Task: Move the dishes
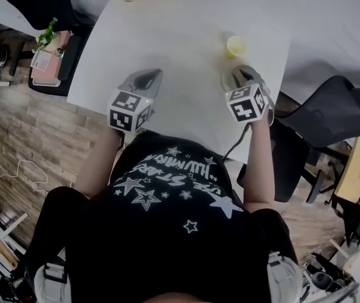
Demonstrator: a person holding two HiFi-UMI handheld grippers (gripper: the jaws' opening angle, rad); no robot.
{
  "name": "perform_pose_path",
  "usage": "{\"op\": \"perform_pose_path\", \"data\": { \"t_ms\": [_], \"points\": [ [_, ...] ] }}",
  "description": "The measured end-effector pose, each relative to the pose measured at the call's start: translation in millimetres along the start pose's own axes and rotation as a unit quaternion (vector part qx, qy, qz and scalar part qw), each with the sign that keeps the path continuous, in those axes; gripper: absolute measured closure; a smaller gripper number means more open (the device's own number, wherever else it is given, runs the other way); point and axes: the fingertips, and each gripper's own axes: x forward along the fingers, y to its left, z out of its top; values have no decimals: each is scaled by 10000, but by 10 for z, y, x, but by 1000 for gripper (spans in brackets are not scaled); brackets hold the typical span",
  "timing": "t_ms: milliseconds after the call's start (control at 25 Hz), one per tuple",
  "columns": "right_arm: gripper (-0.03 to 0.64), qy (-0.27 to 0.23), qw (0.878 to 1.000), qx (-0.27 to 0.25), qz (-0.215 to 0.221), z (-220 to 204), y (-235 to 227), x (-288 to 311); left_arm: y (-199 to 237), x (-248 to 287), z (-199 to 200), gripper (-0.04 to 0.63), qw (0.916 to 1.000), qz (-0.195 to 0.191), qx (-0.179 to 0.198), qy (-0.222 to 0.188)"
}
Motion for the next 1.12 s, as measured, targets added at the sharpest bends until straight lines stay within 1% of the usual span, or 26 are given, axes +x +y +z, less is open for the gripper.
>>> {"op": "perform_pose_path", "data": {
  "t_ms": [120,240,440,560,640,680,760,880,1000,1120],
  "points": [
    [506,135,9999,29,70,-140,191,24,-43,-9,-80,584,9998,-118,97,106],
    [506,312,9994,-64,105,-244,356,78,-70,-20,-154,584,9996,-201,91,176],
    [508,730,9965,-307,-251,-408,393,177,-164,-41,-266,584,9987,-386,9,318],
    [508,932,9945,-255,-398,-493,385,208,-186,-55,-358,584,9980,-439,-22,450],
    [523,1029,9933,-225,-476,-539,369,224,-186,-54,-390,584,9977,-452,-30,503],
    [552,1052,9929,-213,-520,-547,355,229,-184,-51,-393,584,9976,-456,-35,511],
    [584,1058,9925,-220,-569,-535,346,232,-179,-53,-393,584,9976,-459,-54,509],
    [589,1061,9925,-250,-546,-528,363,211,-190,-43,-410,584,9974,-480,-71,529],
    [589,997,9934,-152,-543,-519,340,145,-227,-7,-378,584,9973,-532,-21,515],
    [589,919,9938,-136,-603,-474,283,59,-254,12,-320,584,9973,-564,13,466]
  ]
}}
